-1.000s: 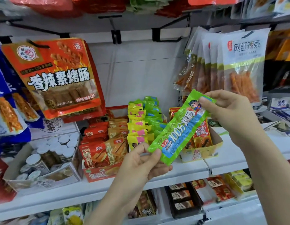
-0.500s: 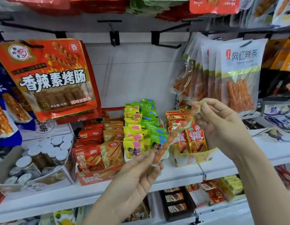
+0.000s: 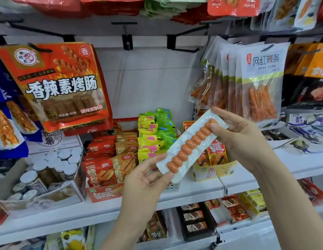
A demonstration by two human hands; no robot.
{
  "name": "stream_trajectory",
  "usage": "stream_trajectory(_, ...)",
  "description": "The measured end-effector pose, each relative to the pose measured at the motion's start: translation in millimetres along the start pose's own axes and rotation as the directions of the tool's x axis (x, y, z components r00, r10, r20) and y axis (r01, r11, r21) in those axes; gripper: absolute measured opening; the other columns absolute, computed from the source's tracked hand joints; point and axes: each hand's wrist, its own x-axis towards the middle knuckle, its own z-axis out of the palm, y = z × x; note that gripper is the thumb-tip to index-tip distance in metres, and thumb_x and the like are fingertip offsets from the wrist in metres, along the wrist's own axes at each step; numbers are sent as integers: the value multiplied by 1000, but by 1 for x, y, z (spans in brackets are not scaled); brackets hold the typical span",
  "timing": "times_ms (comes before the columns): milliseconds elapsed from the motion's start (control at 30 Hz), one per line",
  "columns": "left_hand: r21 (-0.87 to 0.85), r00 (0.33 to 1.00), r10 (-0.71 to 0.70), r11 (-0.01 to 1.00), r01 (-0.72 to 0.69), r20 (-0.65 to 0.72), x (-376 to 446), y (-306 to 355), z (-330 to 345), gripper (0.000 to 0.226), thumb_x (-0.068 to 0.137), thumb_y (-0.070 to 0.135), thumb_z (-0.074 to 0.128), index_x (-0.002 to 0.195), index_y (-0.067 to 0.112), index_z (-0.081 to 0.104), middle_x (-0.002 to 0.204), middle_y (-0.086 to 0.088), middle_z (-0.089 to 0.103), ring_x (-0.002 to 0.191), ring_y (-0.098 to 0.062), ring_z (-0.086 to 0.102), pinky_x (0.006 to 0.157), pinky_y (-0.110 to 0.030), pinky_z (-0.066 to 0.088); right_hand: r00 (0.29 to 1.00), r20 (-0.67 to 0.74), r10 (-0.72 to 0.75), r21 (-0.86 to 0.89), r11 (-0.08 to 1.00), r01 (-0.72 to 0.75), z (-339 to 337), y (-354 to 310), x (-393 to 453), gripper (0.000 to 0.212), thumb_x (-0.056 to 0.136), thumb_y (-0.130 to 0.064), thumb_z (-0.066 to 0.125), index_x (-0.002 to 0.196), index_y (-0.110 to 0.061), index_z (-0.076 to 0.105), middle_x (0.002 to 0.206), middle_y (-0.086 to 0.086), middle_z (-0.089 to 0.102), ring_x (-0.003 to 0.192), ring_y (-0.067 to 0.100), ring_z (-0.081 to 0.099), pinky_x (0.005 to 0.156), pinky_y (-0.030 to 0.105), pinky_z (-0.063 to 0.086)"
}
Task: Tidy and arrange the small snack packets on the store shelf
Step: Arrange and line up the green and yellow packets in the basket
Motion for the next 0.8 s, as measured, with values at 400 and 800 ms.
stream_trajectory(400, -343, 981, -70, 930, 129, 180, 4, -3, 0, 24, 87, 24, 64, 108, 19, 74, 121, -7, 70, 114, -26, 66, 92, -31, 56, 997, 68, 21, 183, 983, -33, 4, 5, 2, 22, 82, -12, 69, 104, -15, 74, 98, 9, 73, 95, 22, 71, 79, 26, 57)
stream_trajectory(800, 558, 797, 548, 591, -583, 252, 15, -15, -10, 54, 78, -18, 63, 105, 26, 78, 145, 7, 50, 124, -8, 54, 92, -19, 48, 988, 127, 83, -43, 996, -78, -9, -7, -3, 44, 77, -14, 70, 118, -29, 63, 89, 3, 76, 79, 13, 73, 68, 18, 56)
